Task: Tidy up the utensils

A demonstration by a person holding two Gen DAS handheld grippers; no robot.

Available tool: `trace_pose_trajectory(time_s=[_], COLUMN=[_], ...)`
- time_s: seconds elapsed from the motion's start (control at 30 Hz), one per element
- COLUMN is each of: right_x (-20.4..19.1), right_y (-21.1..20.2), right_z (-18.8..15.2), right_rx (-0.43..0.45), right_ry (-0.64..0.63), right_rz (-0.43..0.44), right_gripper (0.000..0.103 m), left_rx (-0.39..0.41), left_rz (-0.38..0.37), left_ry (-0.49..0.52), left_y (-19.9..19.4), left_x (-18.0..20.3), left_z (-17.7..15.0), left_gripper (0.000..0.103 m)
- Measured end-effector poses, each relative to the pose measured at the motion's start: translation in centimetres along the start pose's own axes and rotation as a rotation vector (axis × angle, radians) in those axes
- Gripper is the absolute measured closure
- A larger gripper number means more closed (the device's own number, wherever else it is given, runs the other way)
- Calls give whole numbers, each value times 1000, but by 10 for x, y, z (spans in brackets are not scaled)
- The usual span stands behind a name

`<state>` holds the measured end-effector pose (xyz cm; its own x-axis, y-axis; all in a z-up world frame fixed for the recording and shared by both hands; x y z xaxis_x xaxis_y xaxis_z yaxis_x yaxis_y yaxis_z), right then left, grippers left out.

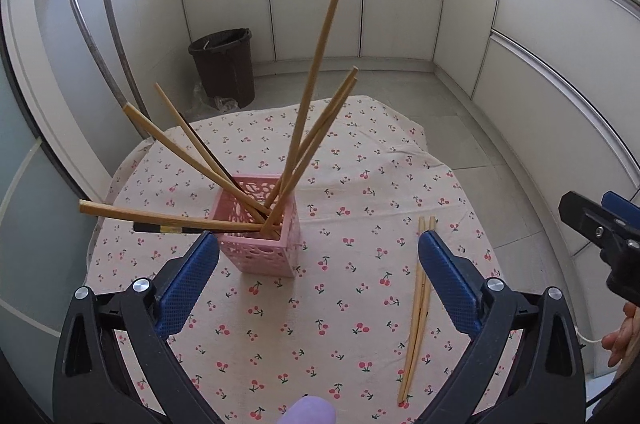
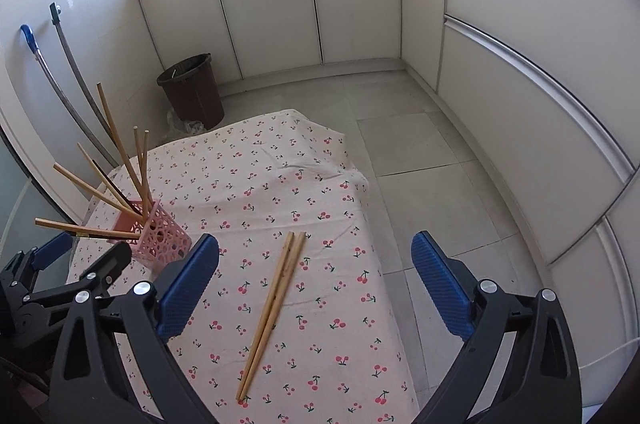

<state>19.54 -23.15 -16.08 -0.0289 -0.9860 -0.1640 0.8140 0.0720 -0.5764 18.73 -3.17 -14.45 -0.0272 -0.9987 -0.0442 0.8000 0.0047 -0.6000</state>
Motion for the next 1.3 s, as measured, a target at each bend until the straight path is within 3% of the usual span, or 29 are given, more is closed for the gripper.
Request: trace_pose_trajectory(time_s=[0.27,0.53,0.73,0.97,1.03,1.13,1.3], right_x=[27,49,64,73,73,72,72], right_y=[8,16,20,33,34,35,39], right_z=[0,2,7,-2,-3,-4,-6], right_rx=[-50,-92,-100,-173,-175,-177,-189], right_ry=[133,242,290,364,365,355,356], right_rz=[8,33,39,72,70,65,63], right_gripper=[8,8,8,8,8,8,8], left_rx=[-232,-429,-446,-455,-443,-446,-434], left_rz=[-106,-217,-191,-158,-145,-142,-117], left_ry=[5,-99,-92,-129,-132,-142,-104], left_y=[54,116,147,169,173,178,185], left_x=[37,76,90,90,90,90,92], left_z=[-39,-58,-56,-55,-53,-52,-53], left_gripper=[7,7,8,11,24,35,44])
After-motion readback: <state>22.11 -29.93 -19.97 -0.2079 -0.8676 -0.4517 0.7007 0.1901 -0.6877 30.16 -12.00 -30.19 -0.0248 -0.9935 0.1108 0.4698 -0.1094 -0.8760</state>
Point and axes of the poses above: each gripper's, at about its wrist camera, not at the fingertips, and y roughly the way its jaws point, x to its right, z to its top, the point moved 7 cm from there along y, roughly the way its jaws point, and after that the axes turned 10 degrees about x, right-handed, at the moved point
